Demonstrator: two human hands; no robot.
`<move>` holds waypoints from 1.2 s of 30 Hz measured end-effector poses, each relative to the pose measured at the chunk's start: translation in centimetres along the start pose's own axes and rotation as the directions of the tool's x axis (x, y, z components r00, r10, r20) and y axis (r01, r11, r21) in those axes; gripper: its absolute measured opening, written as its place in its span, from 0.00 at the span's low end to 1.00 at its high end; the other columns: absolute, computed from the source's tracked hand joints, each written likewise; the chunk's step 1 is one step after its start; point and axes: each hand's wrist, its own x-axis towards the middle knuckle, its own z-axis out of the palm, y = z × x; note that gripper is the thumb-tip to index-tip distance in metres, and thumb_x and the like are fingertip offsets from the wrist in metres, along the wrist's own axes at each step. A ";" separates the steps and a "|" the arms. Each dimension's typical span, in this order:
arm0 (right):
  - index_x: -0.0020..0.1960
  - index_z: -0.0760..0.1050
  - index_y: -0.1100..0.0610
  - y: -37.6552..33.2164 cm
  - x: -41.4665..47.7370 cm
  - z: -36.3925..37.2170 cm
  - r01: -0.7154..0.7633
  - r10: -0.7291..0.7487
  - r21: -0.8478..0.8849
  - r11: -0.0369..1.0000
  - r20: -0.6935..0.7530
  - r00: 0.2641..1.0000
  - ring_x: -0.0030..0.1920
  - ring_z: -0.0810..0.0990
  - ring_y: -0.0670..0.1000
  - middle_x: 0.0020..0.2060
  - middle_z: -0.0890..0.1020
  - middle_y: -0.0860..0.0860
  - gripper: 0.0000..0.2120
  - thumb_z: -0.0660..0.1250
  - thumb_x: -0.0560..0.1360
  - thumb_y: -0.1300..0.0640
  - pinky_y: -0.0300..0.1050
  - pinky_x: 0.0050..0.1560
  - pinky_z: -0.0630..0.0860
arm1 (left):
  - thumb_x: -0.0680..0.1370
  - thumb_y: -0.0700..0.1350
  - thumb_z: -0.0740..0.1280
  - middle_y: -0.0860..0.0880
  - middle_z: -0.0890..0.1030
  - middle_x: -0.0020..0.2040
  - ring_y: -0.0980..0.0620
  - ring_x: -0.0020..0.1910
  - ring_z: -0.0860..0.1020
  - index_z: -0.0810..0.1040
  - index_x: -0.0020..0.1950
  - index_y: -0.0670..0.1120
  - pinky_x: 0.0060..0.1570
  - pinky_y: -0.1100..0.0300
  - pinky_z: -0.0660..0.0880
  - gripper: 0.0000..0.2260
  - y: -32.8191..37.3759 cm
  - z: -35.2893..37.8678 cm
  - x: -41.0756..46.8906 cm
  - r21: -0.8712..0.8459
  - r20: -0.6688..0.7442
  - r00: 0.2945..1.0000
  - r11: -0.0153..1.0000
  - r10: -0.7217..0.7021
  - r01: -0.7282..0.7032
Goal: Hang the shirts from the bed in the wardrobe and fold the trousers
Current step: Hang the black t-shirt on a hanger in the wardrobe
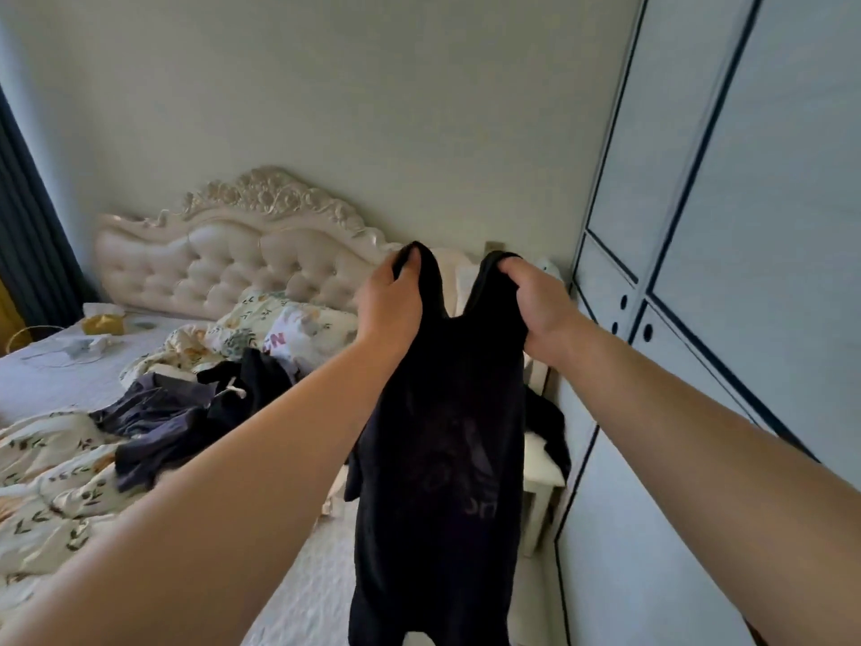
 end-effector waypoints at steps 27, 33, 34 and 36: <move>0.33 0.75 0.53 -15.3 -23.2 -11.7 0.191 -0.268 -0.191 0.963 -0.766 0.585 0.29 0.77 0.50 0.25 0.78 0.49 0.10 0.63 0.72 0.53 0.40 0.35 0.75 | 0.81 0.53 0.55 0.53 0.72 0.34 0.55 0.33 0.70 0.69 0.37 0.47 0.35 0.61 0.67 0.15 19.0 15.0 -15.7 -0.471 0.593 0.691 0.874 0.413 -0.118; 0.55 0.75 0.57 -19.8 -30.0 -14.4 0.180 -0.284 -0.233 0.956 -0.890 0.357 0.49 0.79 0.55 0.50 0.80 0.55 0.13 0.64 0.73 0.53 0.50 0.56 0.76 | 0.82 0.53 0.52 0.55 0.76 0.44 0.59 0.43 0.74 0.74 0.47 0.51 0.41 0.64 0.69 0.13 25.1 17.8 -21.6 -0.577 0.598 0.626 0.811 0.500 -0.096; 0.60 0.74 0.57 -20.4 -31.1 -14.9 0.167 -0.288 -0.244 0.955 -0.896 0.336 0.51 0.79 0.55 0.53 0.80 0.55 0.17 0.64 0.73 0.53 0.51 0.58 0.75 | 0.82 0.53 0.52 0.55 0.77 0.46 0.57 0.46 0.75 0.75 0.52 0.50 0.45 0.62 0.69 0.14 26.0 18.2 -22.8 -0.594 0.602 0.610 0.800 0.515 -0.089; 0.64 0.73 0.58 -21.9 -33.3 -16.1 0.145 -0.308 -0.275 0.950 -0.903 0.299 0.56 0.78 0.56 0.57 0.78 0.56 0.20 0.64 0.73 0.53 0.53 0.61 0.73 | 0.82 0.53 0.53 0.55 0.76 0.44 0.55 0.46 0.74 0.75 0.55 0.47 0.45 0.62 0.68 0.15 27.9 19.3 -25.1 -0.629 0.594 0.585 0.772 0.552 -0.090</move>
